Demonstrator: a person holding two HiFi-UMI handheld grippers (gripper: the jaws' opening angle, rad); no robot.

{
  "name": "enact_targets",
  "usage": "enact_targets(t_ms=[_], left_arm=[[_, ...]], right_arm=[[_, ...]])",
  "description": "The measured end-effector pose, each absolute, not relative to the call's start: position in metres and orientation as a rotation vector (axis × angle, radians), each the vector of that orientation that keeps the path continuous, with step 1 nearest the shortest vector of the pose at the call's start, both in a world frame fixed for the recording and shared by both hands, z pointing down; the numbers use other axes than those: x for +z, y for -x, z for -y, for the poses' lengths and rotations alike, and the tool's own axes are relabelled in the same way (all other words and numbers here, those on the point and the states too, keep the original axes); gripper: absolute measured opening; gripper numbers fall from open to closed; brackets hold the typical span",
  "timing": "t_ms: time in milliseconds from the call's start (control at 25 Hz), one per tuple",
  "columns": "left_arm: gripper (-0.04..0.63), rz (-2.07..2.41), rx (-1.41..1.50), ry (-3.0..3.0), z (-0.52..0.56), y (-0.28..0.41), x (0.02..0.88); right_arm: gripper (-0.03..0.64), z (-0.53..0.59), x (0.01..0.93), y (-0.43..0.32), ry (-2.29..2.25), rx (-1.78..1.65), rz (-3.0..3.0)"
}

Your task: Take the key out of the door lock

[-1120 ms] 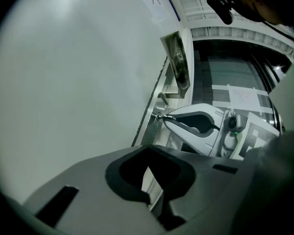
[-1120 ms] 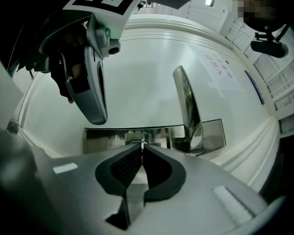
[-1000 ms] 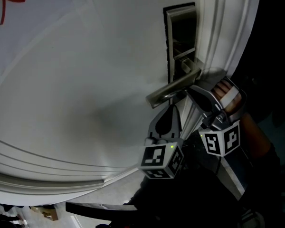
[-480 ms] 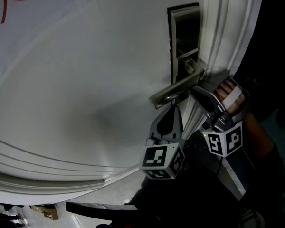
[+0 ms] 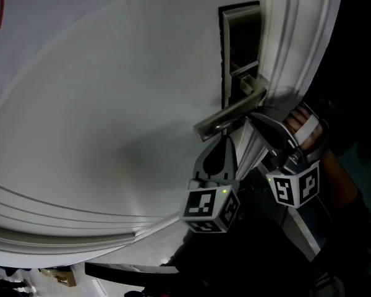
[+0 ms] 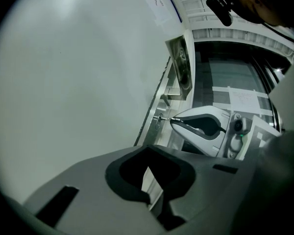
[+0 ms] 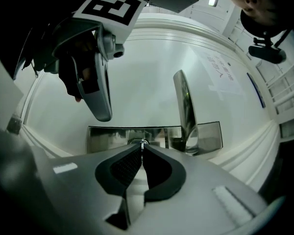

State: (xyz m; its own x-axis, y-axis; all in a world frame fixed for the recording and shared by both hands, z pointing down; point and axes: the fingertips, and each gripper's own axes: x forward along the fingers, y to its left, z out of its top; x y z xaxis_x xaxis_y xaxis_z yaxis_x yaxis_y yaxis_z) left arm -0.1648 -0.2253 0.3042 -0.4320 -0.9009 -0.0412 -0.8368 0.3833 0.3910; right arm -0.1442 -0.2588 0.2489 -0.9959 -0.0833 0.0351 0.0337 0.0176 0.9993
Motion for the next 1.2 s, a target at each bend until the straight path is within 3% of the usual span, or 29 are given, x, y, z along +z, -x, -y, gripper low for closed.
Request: enact_targets(t_ms=[1200], left_arm=[[0.000, 2.467, -0.536, -1.600, 0.223, 0.160, 0.291]], right_arm=[[0.011, 0.257, 0.250, 0.143, -0.083, -2.169, 2.153]])
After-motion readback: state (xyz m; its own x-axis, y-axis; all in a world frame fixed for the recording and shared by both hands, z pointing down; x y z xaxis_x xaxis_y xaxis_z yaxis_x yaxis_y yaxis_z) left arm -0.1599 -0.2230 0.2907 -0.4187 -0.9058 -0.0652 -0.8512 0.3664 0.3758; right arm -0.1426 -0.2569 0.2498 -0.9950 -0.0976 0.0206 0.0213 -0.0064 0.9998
